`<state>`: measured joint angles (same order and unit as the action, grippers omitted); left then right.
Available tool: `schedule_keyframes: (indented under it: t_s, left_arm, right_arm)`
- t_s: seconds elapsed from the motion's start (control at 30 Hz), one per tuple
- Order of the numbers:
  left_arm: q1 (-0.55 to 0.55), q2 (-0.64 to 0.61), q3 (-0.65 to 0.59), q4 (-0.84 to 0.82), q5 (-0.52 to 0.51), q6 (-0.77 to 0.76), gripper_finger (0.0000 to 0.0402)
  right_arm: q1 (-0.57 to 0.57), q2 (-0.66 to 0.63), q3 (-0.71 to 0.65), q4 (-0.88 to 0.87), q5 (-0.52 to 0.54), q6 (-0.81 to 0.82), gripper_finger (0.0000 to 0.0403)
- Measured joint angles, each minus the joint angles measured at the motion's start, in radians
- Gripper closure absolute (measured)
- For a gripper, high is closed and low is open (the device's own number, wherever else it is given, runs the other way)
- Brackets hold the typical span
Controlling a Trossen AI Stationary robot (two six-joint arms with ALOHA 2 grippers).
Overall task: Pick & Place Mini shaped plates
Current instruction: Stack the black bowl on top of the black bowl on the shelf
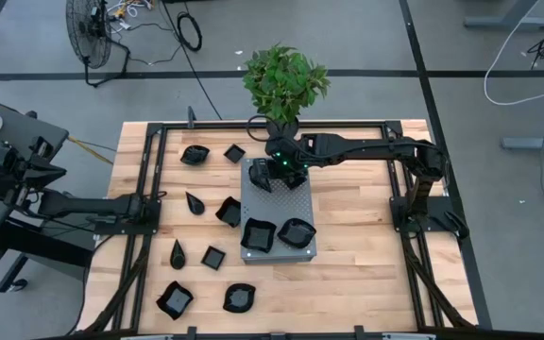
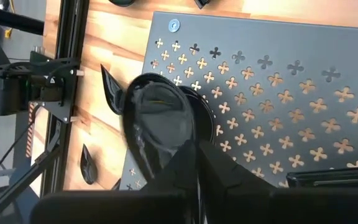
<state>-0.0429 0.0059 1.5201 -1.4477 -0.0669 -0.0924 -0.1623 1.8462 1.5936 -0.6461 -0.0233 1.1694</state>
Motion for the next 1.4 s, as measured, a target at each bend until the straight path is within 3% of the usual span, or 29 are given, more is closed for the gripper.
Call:
schedule_keyframes:
  t_s: [0.53, 0.73, 0.87, 1.0, 1.17, 1.4]
  left_arm:
    - [0.0, 0.0, 0.0, 0.0, 0.0, 0.0, 0.0378]
    - [0.0, 0.0, 0.0, 0.0, 0.0, -0.001, 0.0378]
    - [0.0, 0.0, 0.0, 0.0, 0.0, 0.0, 0.0378]
    - [0.0, 0.0, 0.0, 0.0, 0.0, -0.001, 0.0378]
    - [0.0, 0.0, 0.0, 0.0, 0.0, 0.0, 0.0378]
    - [0.0, 0.0, 0.0, 0.0, 0.0, -0.001, 0.0378]
  right_arm:
    - [0.003, -0.035, 0.0, -0.021, 0.006, -0.036, 0.0294]
    - [0.036, -0.094, 0.0, -0.014, 0.005, -0.176, 0.0274]
    - [0.07, -0.126, 0.0, -0.011, 0.001, -0.378, 0.0268]
    - [0.1, -0.138, 0.0, -0.013, -0.012, -0.584, 0.0269]
    - [0.147, -0.139, 0.0, -0.016, 0.053, -0.713, 0.0282]
    - [0.182, -0.205, -0.079, 0.074, 0.077, -0.865, 0.0343]
